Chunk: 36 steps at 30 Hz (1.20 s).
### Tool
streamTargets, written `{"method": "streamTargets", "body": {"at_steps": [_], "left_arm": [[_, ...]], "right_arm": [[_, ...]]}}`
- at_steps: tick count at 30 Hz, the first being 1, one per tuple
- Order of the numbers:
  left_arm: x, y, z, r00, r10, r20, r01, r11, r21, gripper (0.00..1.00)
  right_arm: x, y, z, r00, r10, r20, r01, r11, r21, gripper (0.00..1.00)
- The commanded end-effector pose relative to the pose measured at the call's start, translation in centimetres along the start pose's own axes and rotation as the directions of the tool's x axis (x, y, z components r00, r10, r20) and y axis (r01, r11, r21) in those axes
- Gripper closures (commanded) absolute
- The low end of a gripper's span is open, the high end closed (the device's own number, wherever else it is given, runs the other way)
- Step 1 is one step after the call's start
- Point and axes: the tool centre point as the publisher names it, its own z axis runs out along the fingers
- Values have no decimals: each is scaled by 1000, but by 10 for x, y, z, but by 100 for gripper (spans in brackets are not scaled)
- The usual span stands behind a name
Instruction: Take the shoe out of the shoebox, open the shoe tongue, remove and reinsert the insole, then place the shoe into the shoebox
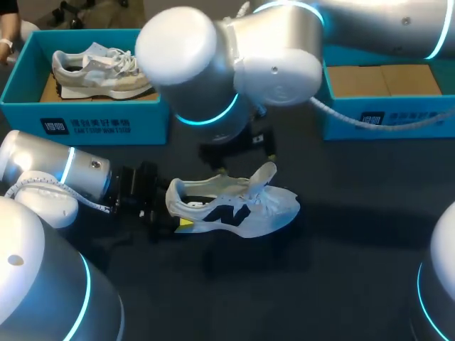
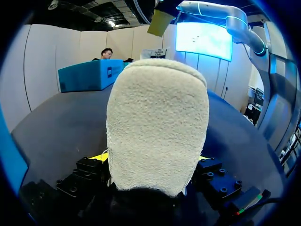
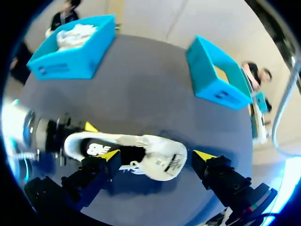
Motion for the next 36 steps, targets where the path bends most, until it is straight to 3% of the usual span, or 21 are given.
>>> {"method": "streamTargets", "body": {"at_steps": [1,7,13,16,17,20,29,36], "left_arm": [[0,0,-1,1000,-1,0,1,1000,-4,100],[0,0,-1,1000,-1,0,1,1000,-4,100],[0,0,-1,1000,-1,0,1,1000,-4,100],[0,0,-1,1000,-1,0,1,1000,-4,100],[0,0,-1,1000,-1,0,1,1000,-4,100],[0,0,-1,1000,-1,0,1,1000,-4,100],[0,0,-1,1000,-1,0,1,1000,-4,100],[0,0,-1,1000,-1,0,1,1000,-4,100]], "right_arm": [[15,-1,-8,935,-351,-43,344,932,-114,0],[22,-4,-20,863,-490,-122,465,866,-183,0],[27,-11,-25,775,-601,-194,569,798,-198,4],[29,-14,-26,743,-635,-213,604,773,-197,55],[31,-14,-26,737,-639,-219,608,769,-197,62],[35,-17,-25,712,-664,-229,637,748,-187,100],[47,-26,-18,608,-743,-280,727,663,-178,100],[47,-26,-18,608,-743,-280,727,663,-178,100]]}}
